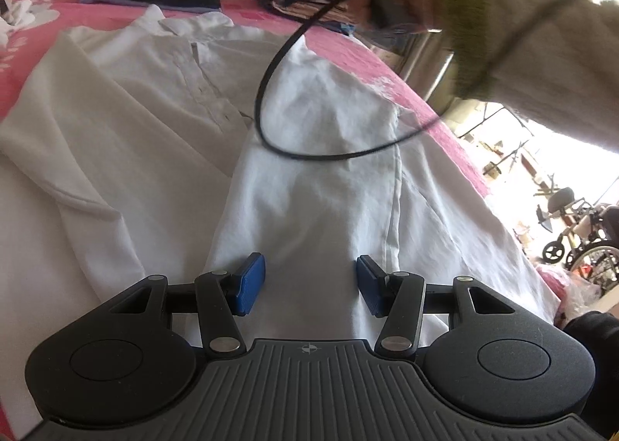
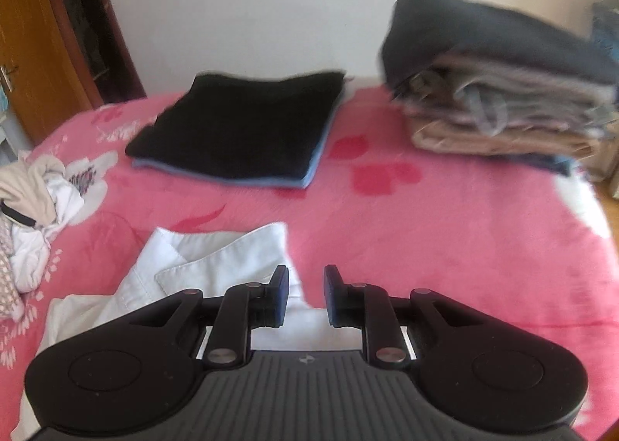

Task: Fold clothes

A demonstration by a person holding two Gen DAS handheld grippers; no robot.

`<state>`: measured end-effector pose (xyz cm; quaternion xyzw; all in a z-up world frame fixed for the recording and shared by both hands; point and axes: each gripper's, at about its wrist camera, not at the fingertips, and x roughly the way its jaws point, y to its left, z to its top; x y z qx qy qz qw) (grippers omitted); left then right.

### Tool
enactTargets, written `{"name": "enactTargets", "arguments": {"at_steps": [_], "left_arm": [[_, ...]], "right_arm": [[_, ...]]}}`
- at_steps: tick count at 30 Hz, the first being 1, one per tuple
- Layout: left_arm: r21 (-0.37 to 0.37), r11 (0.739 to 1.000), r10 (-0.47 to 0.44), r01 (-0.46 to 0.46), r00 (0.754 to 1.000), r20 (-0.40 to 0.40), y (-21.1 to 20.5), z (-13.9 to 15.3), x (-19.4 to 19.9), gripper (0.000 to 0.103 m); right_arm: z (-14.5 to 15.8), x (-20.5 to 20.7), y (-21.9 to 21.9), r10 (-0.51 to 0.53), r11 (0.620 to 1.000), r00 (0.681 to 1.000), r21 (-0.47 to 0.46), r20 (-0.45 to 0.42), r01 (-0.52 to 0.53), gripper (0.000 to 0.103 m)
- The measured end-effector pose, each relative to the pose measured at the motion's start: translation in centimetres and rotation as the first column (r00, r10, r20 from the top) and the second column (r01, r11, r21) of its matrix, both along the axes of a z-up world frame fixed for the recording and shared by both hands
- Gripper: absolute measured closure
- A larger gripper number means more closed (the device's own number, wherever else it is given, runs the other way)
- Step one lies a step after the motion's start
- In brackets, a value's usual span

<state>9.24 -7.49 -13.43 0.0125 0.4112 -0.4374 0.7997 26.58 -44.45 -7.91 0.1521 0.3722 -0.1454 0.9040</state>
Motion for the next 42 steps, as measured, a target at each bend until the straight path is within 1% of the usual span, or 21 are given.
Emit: {"name": "enactTargets", "arguments": {"at_steps": [5, 10, 15, 19, 22, 23, 26, 29, 31, 33, 36, 38, 40, 42], "left_arm": [[0.003, 0.998, 0.057, -0.057, 0.997, 0.046, 0.8, 1.2, -0.1, 0.051], [0.012, 0.993, 0.116, -0.118, 0.988, 0.099, 1.1, 2.6, -0.6, 0.051], [-0.005, 0.978, 0.210, -0.211, 0.971, 0.116, 2.3, 4.6, -1.1, 0.051], [-0.037, 0.956, 0.295, -0.293, 0.947, 0.130, 5.4, 7.5, -1.6, 0.051], [-0.066, 0.929, 0.369, -0.363, 0.920, 0.133, 9.2, 9.6, -2.1, 0.051], [-0.064, 0.921, 0.391, -0.385, 0.911, 0.131, 10.4, 10.0, -2.4, 0.051], [-0.038, 0.909, 0.417, -0.416, 0.900, 0.125, 13.1, 10.7, -3.5, 0.051], [-0.002, 0.922, 0.384, -0.387, 0.916, 0.119, 14.4, 10.7, -5.4, 0.051], [0.023, 0.939, 0.337, -0.342, 0.934, 0.119, 14.2, 10.3, -6.7, 0.051], [0.040, 0.956, 0.286, -0.292, 0.952, 0.112, 13.6, 9.8, -7.8, 0.051], [0.067, 0.975, 0.202, -0.212, 0.971, 0.130, 11.8, 8.8, -9.1, 0.051], [0.097, 0.981, 0.155, -0.170, 0.976, 0.152, 10.3, 8.1, -9.6, 0.051], [0.118, 0.984, 0.114, -0.132, 0.982, 0.152, 9.3, 7.1, -9.9, 0.051], [0.165, 0.978, 0.104, -0.131, 0.981, 0.162, 8.9, 5.9, -10.1, 0.051]], "right_arm": [[3.6, -4.7, -1.8, -0.064, 0.998, 0.997, 0.004, 0.034, 0.064, 0.082], [7.5, -10.7, -2.7, -0.123, 0.991, 0.989, 0.062, 0.084, 0.118, 0.082], [11.7, -17.9, -1.7, -0.124, 0.991, 0.986, 0.066, 0.108, 0.117, 0.082], [14.8, -24.4, -0.3, -0.136, 0.988, 0.982, 0.093, 0.133, 0.124, 0.082], [16.3, -29.2, 1.1, -0.153, 0.984, 0.979, 0.106, 0.133, 0.140, 0.082], [16.7, -30.5, 1.6, -0.157, 0.984, 0.979, 0.111, 0.131, 0.143, 0.082], [17.1, -34.2, 3.1, -0.157, 0.982, 0.979, 0.130, 0.128, 0.140, 0.081], [16.6, -36.7, 4.7, -0.145, 0.981, 0.984, 0.146, 0.104, 0.129, 0.081], [15.9, -37.5, 5.7, -0.135, 0.979, 0.988, 0.166, 0.076, 0.121, 0.081], [14.9, -37.1, 6.8, -0.106, 0.980, 0.993, 0.176, 0.054, 0.095, 0.081], [13.5, -36.6, 8.6, -0.062, 0.980, 0.998, 0.191, 0.021, 0.056, 0.081], [12.5, -36.2, 9.8, -0.032, 0.979, 1.000, 0.202, 0.000, 0.031, 0.081], [11.4, -35.4, 10.8, -0.003, 0.976, 1.000, 0.218, -0.018, 0.007, 0.081], [10.1, -34.5, 11.7, 0.025, 0.972, 0.999, 0.236, -0.029, -0.017, 0.081]]}}
